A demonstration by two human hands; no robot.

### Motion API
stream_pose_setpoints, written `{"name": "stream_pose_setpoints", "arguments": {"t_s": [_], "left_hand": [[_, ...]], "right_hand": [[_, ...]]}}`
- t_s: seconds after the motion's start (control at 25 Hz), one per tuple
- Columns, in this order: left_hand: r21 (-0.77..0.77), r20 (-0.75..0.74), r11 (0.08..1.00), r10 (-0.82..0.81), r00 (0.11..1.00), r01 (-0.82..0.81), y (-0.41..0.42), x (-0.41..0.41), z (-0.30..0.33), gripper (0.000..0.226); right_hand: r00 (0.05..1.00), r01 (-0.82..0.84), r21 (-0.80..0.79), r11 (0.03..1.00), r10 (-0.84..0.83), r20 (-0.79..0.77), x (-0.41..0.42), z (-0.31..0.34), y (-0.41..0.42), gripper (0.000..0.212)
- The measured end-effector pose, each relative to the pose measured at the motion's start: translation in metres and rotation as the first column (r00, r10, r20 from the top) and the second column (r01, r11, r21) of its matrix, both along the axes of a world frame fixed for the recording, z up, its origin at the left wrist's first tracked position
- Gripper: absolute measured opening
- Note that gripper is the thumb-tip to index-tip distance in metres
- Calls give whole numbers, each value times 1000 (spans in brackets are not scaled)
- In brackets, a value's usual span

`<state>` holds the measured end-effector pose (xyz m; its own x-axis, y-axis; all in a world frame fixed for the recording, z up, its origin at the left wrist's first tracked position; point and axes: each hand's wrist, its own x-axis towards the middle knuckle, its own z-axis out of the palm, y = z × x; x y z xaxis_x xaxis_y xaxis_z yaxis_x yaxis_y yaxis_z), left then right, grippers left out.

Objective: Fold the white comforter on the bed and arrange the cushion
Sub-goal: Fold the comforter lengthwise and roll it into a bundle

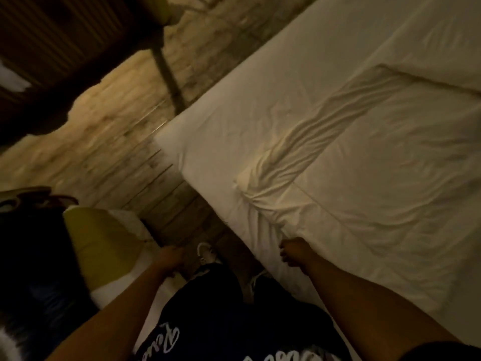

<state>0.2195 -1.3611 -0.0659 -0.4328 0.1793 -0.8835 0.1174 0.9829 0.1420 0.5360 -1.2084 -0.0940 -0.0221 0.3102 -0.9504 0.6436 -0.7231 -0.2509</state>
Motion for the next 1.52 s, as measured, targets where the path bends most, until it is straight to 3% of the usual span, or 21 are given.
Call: {"name": "stream_pose_setpoints", "arguments": {"t_s": [0.2, 0.4, 0.6, 0.8, 0.92, 1.04, 1.2, 1.32, 1.44, 1.52], "left_hand": [[-9, 58, 897, 441, 896, -441, -108, -63, -9, 32], [-84, 146, 765, 643, 752, -638, -169, -129, -16, 29], [-118, 187, 739, 673, 716, -664, -168, -221, -11, 32], [107, 224, 699, 676, 702, -707, -75, -330, 11, 30], [224, 262, 706, 620, 739, -672, -2, -394, 30, 25], [270, 242, 761, 540, 806, -590, 60, -458, 41, 28], [264, 165, 768, 560, 812, -584, 106, -527, 46, 30], [186, 113, 755, 620, 777, -629, 108, -556, 40, 31], [122, 79, 654, 743, 664, -747, 115, -591, 36, 31], [86, 66, 677, 728, 682, -731, 126, -620, 33, 30]], "right_hand": [[971, -27, 266, 964, 89, -223, -204, 59, 50, 18], [922, -33, 377, 926, 174, -345, -356, 98, 61, 21], [955, -216, 294, 931, 264, -135, -398, 61, 41, 26], [979, -197, 110, 974, 190, 71, -372, 34, 39, 20], [976, -162, -9, 987, 162, 146, -370, 17, 63, 25], [985, -102, -8, 995, 102, 136, -406, 0, 102, 27], [991, -120, -19, 993, 121, 63, -499, -1, 163, 29], [983, -180, 15, 984, 180, -23, -577, 15, 207, 29], [965, -207, 96, 974, 220, -146, -667, 46, 256, 17], [940, -216, 196, 957, 258, -222, -724, 61, 291, 18]]}}
